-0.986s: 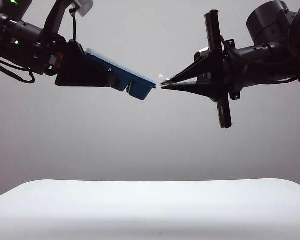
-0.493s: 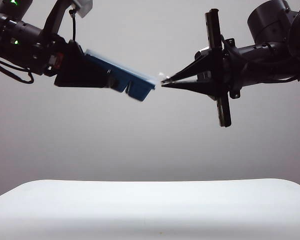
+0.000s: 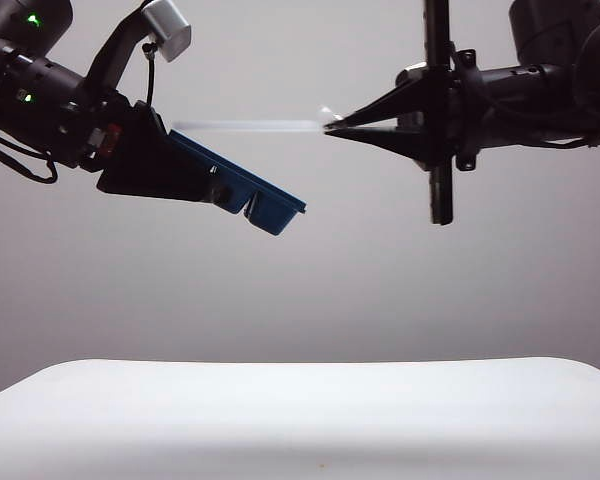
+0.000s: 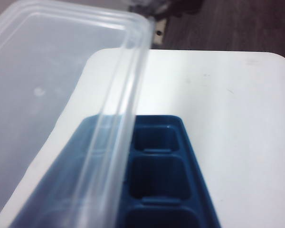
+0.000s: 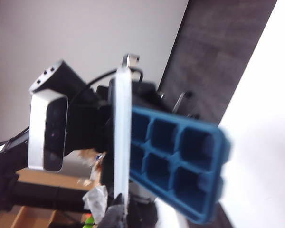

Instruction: Pick up the ice cube tray, remove its lid, and then place both the tray and the lid back on the table.

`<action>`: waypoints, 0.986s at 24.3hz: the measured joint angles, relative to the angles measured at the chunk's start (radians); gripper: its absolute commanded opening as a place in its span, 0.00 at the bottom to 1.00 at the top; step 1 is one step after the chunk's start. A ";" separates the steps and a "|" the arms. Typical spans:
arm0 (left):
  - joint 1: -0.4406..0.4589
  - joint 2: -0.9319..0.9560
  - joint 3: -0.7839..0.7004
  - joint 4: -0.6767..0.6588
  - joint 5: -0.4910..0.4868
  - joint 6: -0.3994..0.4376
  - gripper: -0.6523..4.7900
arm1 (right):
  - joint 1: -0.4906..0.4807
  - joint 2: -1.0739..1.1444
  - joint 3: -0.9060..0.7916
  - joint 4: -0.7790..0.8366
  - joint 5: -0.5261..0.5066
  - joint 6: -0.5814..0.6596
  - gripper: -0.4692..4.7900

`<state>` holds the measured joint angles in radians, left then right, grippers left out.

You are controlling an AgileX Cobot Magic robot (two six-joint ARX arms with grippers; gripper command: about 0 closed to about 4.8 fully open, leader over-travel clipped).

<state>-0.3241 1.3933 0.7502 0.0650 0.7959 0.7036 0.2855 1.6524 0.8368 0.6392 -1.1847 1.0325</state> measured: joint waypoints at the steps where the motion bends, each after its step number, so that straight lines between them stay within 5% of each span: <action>1: 0.000 0.000 0.000 -0.003 -0.006 0.000 0.51 | -0.023 0.000 0.000 -0.001 -0.001 -0.013 0.08; 10: 0.029 -0.001 0.000 -0.083 -0.066 0.067 0.51 | -0.248 0.000 0.000 -0.056 0.003 -0.073 0.08; 13: 0.066 -0.001 -0.008 -0.096 -0.057 0.094 0.51 | -0.290 0.000 0.000 -0.225 0.007 -0.212 0.08; 20: 0.211 0.051 -0.062 0.023 0.197 0.111 0.51 | -0.285 0.032 -0.004 -0.691 0.183 -0.647 0.08; 24: 0.250 0.193 -0.062 0.128 0.296 0.043 0.51 | -0.286 0.092 -0.004 -0.683 0.226 -0.671 0.08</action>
<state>-0.0738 1.5864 0.6880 0.1932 1.0924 0.7467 -0.0006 1.7443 0.8330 -0.0441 -0.9585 0.3614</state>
